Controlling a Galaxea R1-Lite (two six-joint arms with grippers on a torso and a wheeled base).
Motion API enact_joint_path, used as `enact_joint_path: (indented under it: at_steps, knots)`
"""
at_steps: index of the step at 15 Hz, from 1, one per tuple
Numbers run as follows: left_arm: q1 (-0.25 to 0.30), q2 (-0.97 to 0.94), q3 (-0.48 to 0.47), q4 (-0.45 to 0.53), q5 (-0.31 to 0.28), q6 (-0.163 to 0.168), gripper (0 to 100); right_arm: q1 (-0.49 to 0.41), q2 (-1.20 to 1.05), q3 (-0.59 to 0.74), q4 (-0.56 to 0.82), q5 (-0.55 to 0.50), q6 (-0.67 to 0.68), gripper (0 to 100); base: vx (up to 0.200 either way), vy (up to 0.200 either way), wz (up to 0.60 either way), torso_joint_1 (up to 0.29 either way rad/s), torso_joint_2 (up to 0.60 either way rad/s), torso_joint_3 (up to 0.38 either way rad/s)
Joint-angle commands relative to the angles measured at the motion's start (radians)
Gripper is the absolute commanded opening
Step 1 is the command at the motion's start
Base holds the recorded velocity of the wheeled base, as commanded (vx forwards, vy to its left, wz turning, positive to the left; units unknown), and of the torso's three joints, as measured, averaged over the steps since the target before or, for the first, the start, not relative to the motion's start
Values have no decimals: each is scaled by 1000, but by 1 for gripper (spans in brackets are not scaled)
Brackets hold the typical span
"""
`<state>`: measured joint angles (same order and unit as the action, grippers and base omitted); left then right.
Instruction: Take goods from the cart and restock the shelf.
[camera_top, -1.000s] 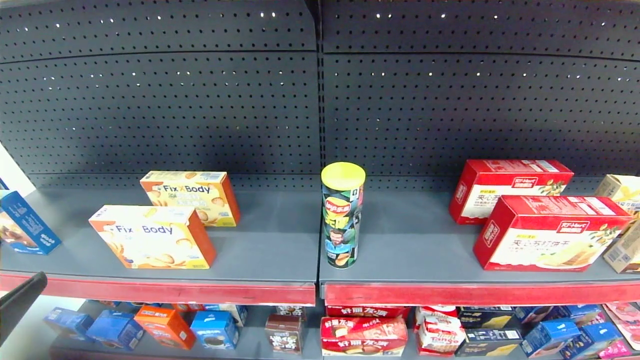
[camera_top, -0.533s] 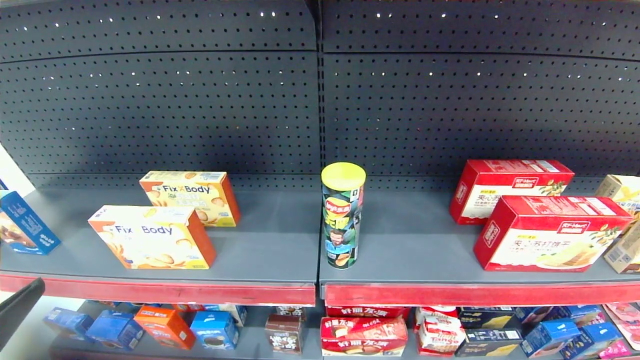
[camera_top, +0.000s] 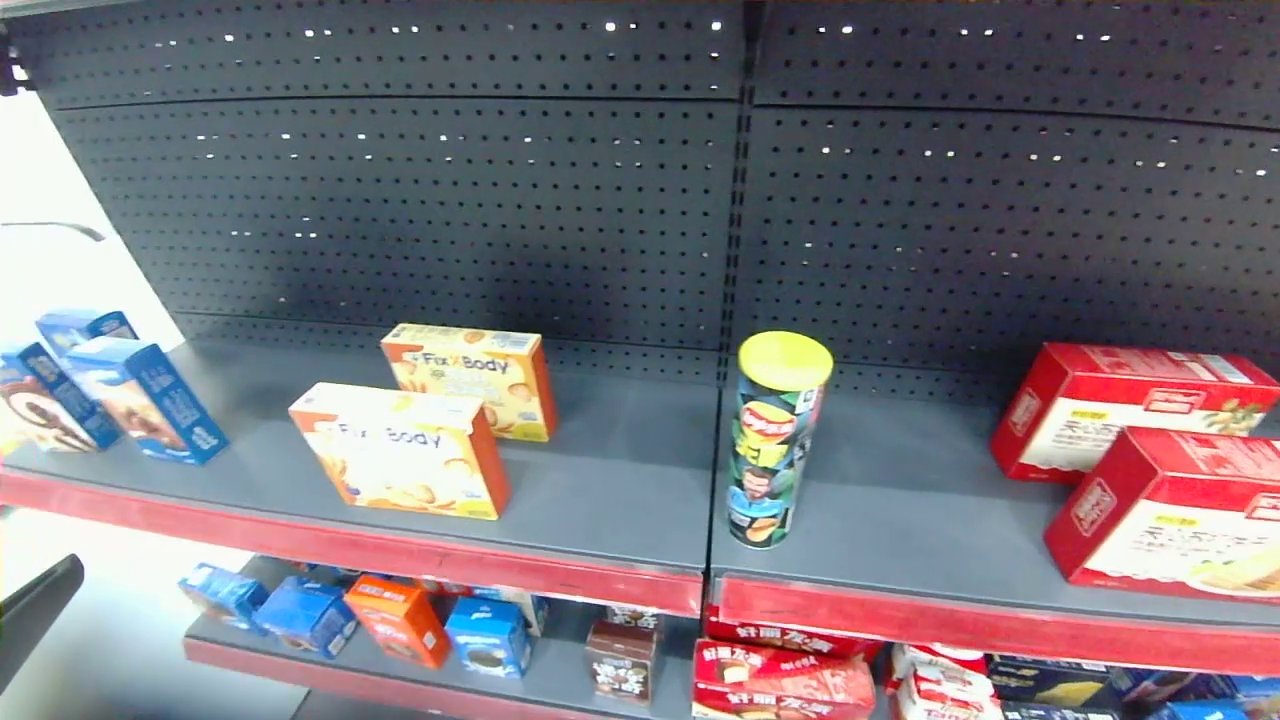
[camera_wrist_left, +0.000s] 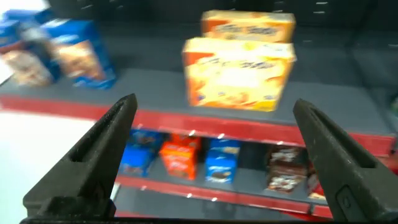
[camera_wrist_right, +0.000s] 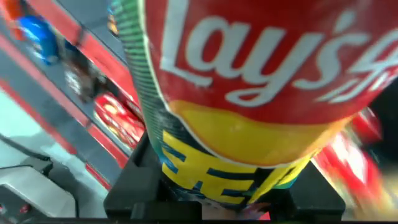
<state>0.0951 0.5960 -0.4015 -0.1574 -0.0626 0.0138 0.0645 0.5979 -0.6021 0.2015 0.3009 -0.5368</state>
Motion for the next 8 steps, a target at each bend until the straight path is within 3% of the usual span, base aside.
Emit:
enact_joint_path:
  at_steps: [1, 2, 8]
  knots:
    - [0, -4, 3, -1, 0, 0, 100, 1, -6, 8, -2, 0, 0, 0, 0, 0, 600, 2, 2, -7]
    - [0, -5, 1, -1, 0, 0, 100, 3, -6, 15, -14, 0, 3, 0, 0, 0, 600, 12, 2, 2]
    - [2, -10, 1, -1, 0, 0, 100, 31, 68, 47, -103, -6, -17, 0, 0, 0, 0, 0, 0, 0]
